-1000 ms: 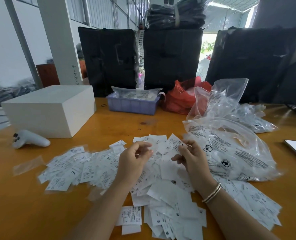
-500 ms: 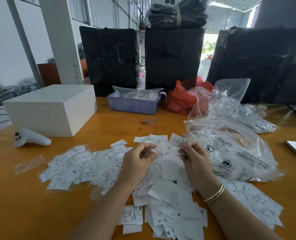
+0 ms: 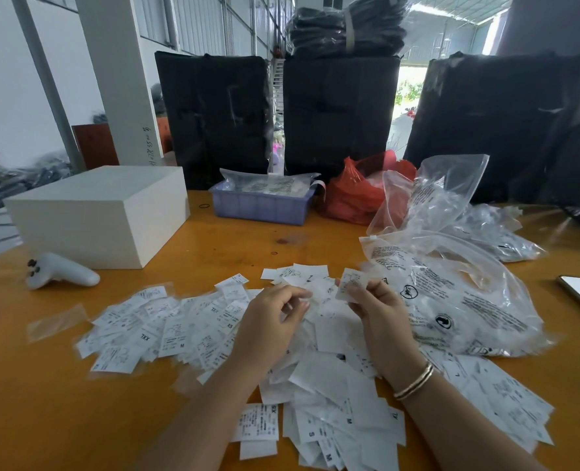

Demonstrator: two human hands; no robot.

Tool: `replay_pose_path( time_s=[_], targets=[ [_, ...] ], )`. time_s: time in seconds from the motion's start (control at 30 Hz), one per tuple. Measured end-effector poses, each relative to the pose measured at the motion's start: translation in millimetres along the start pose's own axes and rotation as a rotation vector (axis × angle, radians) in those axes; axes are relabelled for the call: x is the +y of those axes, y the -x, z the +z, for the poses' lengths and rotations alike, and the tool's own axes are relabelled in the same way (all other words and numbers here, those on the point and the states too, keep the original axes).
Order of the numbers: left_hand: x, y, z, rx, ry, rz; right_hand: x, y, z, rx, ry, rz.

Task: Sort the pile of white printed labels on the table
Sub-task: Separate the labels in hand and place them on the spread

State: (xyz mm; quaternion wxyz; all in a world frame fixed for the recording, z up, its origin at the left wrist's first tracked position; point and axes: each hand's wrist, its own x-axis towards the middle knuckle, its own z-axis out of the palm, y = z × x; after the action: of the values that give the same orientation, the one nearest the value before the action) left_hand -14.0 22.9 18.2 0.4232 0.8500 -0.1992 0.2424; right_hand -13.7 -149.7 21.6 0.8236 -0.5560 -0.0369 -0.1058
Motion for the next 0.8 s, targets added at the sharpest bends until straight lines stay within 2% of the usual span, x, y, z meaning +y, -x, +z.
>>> replay_pose_path(
  time_s=[0.1,0.23,0.37,0.8],
  targets=[
    [1,-1,0,-0.008,0.059,-0.005,0,1,5,0.046,-0.027,-0.001],
    [5,0,-3,-0.092,0.267,-0.13,-4,4,11,0.093,-0.121,-0.002],
    [9,-1,-6,-0.117,0.358,-0.179,-7,6,13,0.106,-0.229,0.009],
    [9,-1,-9,-0.154,0.367,-0.164,-2,13,20,0.032,0.154,-0.093]
  ],
)
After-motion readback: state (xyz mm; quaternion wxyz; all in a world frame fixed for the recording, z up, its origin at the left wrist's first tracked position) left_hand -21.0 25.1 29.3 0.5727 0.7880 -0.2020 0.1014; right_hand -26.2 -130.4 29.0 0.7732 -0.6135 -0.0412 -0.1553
